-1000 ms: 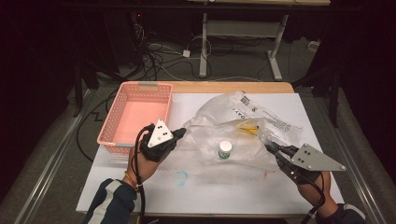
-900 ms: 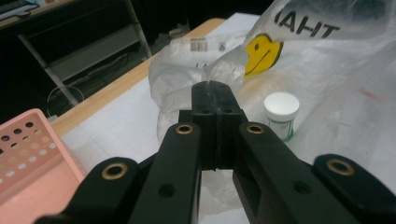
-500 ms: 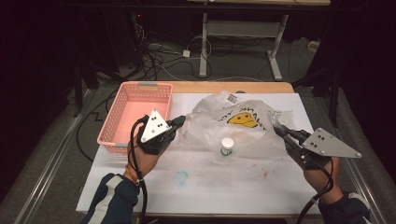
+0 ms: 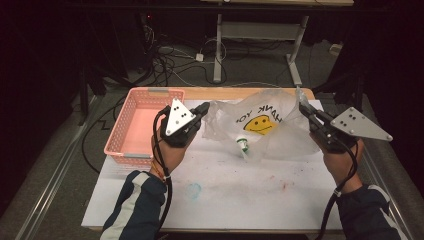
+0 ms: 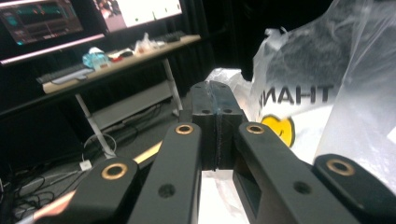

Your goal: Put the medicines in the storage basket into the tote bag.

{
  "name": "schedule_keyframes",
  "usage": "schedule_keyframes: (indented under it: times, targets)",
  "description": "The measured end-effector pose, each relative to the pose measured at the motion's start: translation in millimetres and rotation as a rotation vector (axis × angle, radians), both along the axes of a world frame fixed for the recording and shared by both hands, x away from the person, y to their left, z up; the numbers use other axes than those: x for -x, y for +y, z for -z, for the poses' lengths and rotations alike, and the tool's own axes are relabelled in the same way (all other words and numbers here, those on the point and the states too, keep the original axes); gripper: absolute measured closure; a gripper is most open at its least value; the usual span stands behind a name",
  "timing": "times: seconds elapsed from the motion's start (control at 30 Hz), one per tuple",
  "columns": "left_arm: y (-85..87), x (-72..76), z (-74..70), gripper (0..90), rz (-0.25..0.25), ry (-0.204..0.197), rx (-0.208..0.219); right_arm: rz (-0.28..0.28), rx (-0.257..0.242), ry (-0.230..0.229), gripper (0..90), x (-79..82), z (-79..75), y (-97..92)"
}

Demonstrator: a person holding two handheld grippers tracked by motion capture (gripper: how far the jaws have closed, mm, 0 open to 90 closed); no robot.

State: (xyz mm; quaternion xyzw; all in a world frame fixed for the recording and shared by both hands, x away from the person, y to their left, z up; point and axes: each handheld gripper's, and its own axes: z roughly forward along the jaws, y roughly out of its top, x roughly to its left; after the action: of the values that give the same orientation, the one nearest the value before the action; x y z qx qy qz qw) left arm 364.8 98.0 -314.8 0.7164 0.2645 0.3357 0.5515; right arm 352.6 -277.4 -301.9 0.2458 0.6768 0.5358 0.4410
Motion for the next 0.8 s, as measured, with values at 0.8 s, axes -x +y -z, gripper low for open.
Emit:
schedule_keyframes:
  times: [0.8]
  targets:
    - [-25.8,-28.9,-30.4,87.5,-0.105,-0.128,0.097,0.142,-0.079,-0.1,90.0,-39.2,-28.3,13.8]
